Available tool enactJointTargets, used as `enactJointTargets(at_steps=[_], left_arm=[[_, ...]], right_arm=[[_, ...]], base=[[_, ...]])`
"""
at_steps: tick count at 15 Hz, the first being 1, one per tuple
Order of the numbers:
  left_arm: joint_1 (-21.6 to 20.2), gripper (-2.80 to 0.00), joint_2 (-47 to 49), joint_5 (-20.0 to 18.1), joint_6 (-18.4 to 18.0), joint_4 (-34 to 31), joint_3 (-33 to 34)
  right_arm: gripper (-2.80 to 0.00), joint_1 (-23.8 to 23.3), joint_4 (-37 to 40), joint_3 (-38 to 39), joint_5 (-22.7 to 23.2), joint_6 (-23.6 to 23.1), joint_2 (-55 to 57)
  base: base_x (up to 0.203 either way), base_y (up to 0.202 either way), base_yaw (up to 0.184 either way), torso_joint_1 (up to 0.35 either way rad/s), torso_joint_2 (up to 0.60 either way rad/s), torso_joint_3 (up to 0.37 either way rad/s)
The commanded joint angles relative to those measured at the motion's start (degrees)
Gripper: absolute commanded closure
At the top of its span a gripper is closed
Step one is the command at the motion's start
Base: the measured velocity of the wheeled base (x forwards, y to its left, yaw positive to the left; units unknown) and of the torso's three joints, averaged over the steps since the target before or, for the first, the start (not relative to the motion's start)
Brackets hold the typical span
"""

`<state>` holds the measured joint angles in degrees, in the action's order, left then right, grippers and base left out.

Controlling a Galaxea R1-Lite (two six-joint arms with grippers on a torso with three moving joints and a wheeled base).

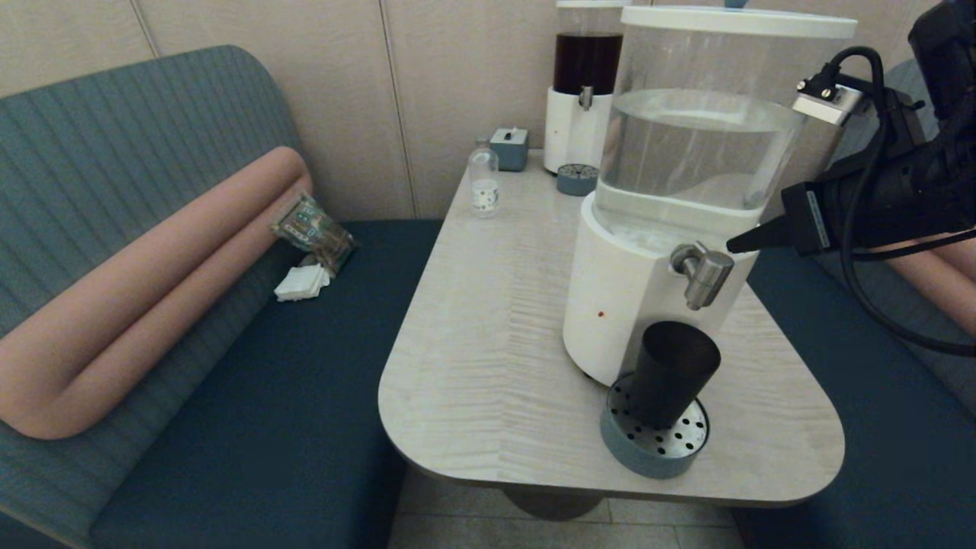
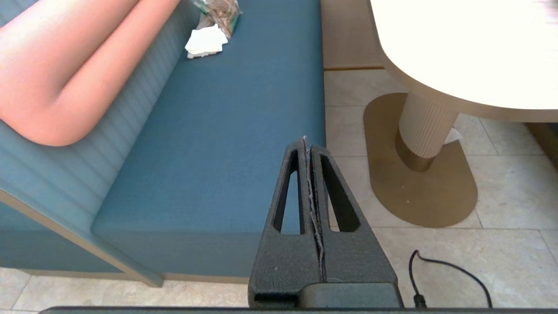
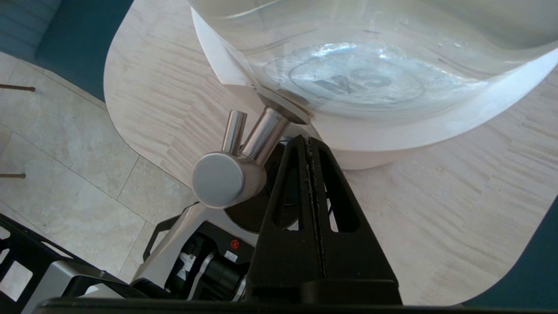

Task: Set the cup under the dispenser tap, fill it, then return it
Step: Turn on the faucet

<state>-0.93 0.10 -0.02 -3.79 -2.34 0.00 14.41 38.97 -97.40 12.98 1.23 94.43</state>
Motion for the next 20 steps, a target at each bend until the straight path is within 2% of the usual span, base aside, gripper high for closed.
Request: enactJointTargets(at_steps=[1,6,15,20], left_arm=[[-0.04,0.00,0.08,0.02,0.01,-0.03,0.00],[-0.04,0.00,0.08,0.02,0.01,-0.03,0.00],[-0.04,0.00,0.08,0.02,0.01,-0.03,0.00],[0.04,0.00,0.08,0.02,0.01,-0.03,0.00]], right_arm=[[0.00,0.09,0.19,0.02,0.11,0.00,0.26],[0.00,0.59,-2.94,0.69,0.11,-0.09,1.18],[0.00,1.24,-3.73,0.81,0.13,-0.08,1.98],[0.00,3.77,-3.82,1.60,0.11,-0.09,1.37]], base=[[0.000,0.000,0.000,0.000,0.00,0.000],[0.000,0.000,0.000,0.000,0.00,0.000],[0.000,0.000,0.000,0.000,0.00,0.000],[0.000,0.000,0.000,0.000,0.00,0.000]])
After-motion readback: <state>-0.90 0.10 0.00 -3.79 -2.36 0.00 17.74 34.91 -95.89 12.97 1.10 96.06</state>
